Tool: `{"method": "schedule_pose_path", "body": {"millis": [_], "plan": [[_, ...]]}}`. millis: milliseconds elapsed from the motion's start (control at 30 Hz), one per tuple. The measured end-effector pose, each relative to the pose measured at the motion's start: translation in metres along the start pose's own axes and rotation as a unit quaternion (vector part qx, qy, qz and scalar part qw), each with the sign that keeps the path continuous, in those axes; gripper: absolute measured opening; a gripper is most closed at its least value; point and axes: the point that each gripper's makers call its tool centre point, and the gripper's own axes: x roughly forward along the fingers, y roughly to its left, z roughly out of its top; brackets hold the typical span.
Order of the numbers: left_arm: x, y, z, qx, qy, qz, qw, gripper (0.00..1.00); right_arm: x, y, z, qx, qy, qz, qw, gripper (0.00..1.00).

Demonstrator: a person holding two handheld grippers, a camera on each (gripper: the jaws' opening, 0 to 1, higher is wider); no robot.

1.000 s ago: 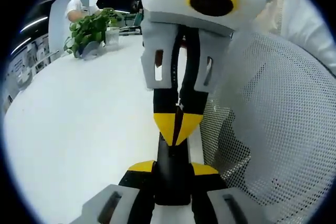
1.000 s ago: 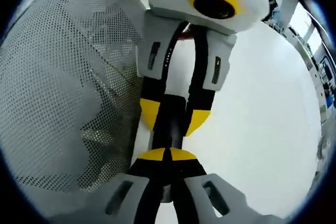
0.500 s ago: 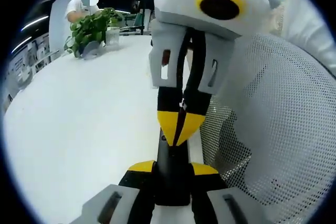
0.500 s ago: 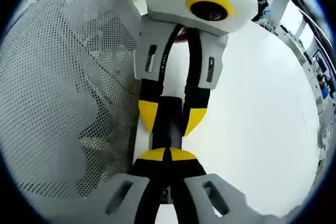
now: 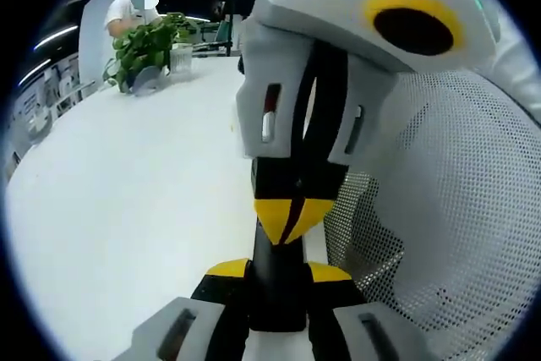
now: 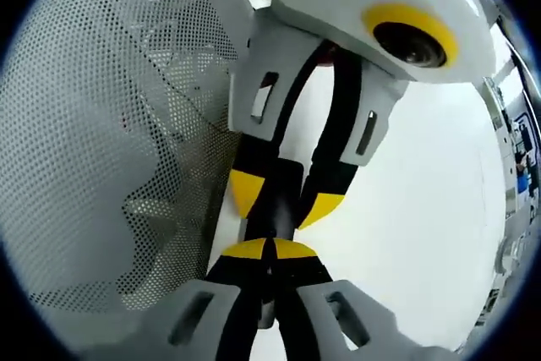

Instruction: Press the specified remote control buttons in sequence, fully releasing each button before pressing the next.

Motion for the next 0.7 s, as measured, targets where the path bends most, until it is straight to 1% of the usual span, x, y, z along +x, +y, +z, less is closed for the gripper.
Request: {"method": "schedule_pose_path", "body": {"millis": [100,267,333,400,533,600,700], "plan": [[0.0000,0.0000,0.0000,0.002,0.001,0.000,1.0000,0.25,-0.0006,-0.0008,-0.0011,0.007,-0.007,-0.004,0.9999,0.00],[-0.0001,-0.0001,0.0002,0.003,0.004,0.000,1.0000,0.25,-0.0024,-0.0018,-0.0006,0.044,-0.045,-0.012,0.9980,0.00],[-0.0001,0.0000,0.0000,0.004,0.004,0.000,1.0000,0.25,-0.0029,-0.0019,-0.0004,0.070,-0.058,-0.016,0.9957,0.00],[-0.0001,0.0000,0.0001,0.004,0.004,0.000,1.0000,0.25,-0.0030,-0.0015,-0.0003,0.059,-0.059,-0.019,0.9963,0.00],[-0.0001,-0.0002,0.0004,0.004,0.004,0.000,1.0000,0.25,-0.0016,-0.0028,0.0055,0.063,-0.068,-0.019,0.9956,0.00],[-0.0001,-0.0002,0.0004,0.004,0.004,0.000,1.0000,0.25,-0.0006,-0.0039,0.0064,0.066,-0.060,-0.013,0.9960,0.00],[0.0000,-0.0003,0.0005,0.004,0.005,0.000,1.0000,0.25,-0.0001,-0.0035,0.0064,0.057,-0.055,-0.013,0.9967,0.00]]}}
